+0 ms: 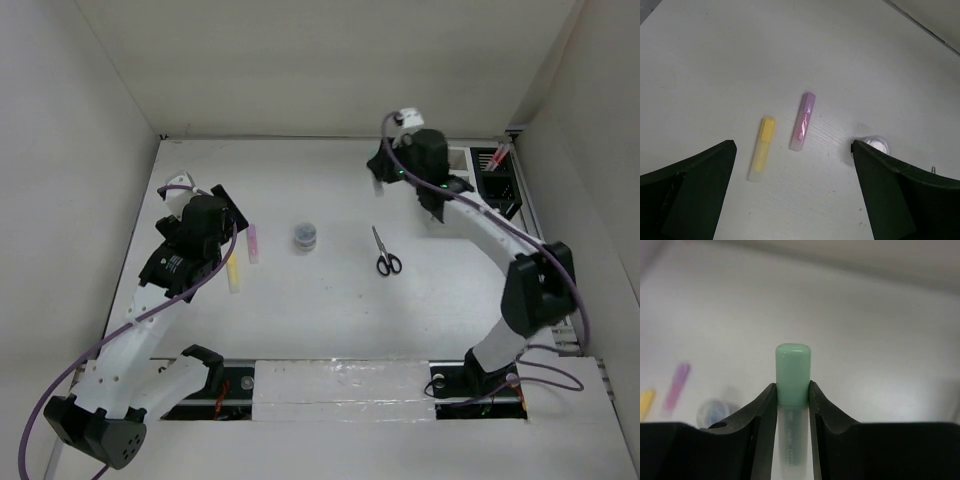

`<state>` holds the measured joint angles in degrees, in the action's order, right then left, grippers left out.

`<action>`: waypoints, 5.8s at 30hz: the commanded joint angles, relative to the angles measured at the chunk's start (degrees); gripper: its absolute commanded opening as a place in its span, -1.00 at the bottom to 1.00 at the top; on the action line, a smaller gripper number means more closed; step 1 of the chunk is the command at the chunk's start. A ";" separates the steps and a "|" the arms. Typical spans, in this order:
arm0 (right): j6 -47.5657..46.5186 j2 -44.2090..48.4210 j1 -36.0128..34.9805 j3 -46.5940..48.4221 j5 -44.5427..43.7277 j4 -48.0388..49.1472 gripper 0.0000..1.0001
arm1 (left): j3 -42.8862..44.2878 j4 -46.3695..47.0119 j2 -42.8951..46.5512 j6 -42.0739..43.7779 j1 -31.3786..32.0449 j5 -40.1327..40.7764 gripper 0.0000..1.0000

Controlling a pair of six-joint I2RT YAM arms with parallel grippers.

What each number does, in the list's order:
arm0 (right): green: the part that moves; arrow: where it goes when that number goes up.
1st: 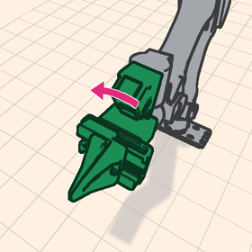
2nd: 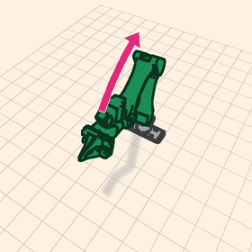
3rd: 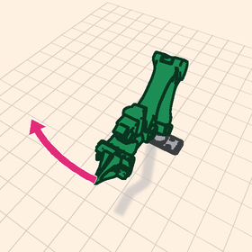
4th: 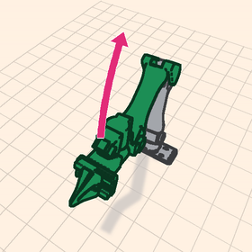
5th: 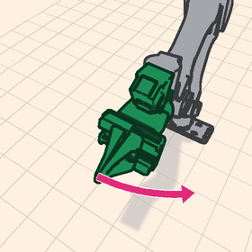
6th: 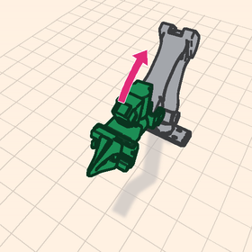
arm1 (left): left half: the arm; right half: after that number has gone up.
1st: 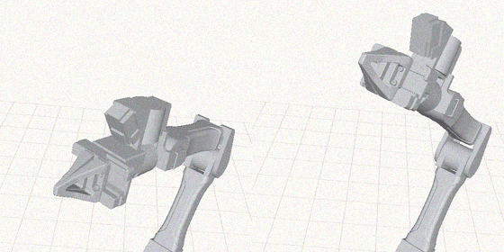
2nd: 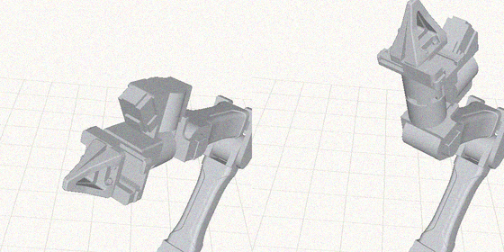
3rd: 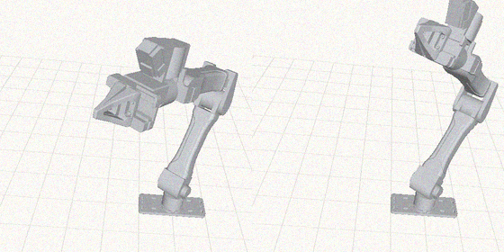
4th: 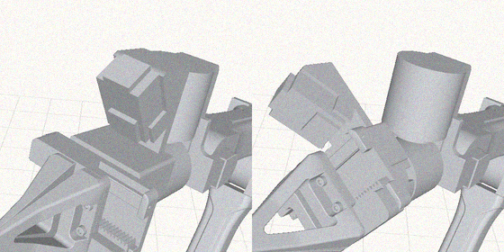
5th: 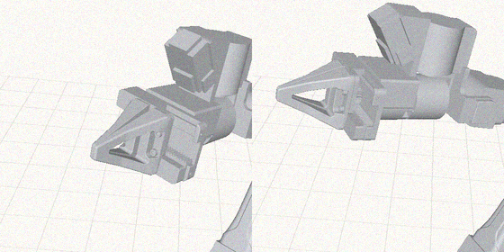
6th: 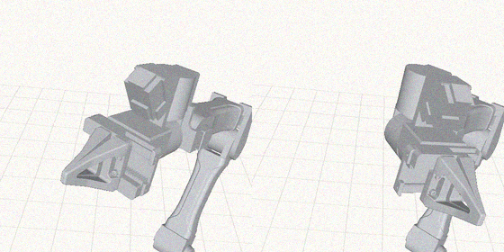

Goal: Sort the stationery into containers
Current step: Place the stationery in the storage box, then pick up the stationery from the center of the board, then place the stationery in the storage box.

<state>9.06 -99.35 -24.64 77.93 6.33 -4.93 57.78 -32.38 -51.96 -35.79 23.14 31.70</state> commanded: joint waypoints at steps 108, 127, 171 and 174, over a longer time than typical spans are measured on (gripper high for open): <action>15.90 -55.95 -33.37 66.91 -26.54 -28.56 0.50 | -1.35 0.04 17.16 -8.59 -3.71 10.13 1.00; 8.71 -41.95 -29.59 47.18 -6.97 -16.21 -1.00 | -1.88 0.56 18.21 -7.54 -3.71 9.61 1.00; 2.10 -2.78 34.40 -9.38 13.45 50.28 -1.00 | -3.99 6.37 15.93 -1.04 -3.71 0.99 1.00; 2.10 -4.10 34.40 -8.85 13.45 49.67 -1.00 | -3.99 6.37 15.93 -1.04 -3.71 0.99 1.00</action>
<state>12.51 -103.68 9.41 66.67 18.26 42.68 54.00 -28.27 -35.88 -37.71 19.49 33.04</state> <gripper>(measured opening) 0.317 0.997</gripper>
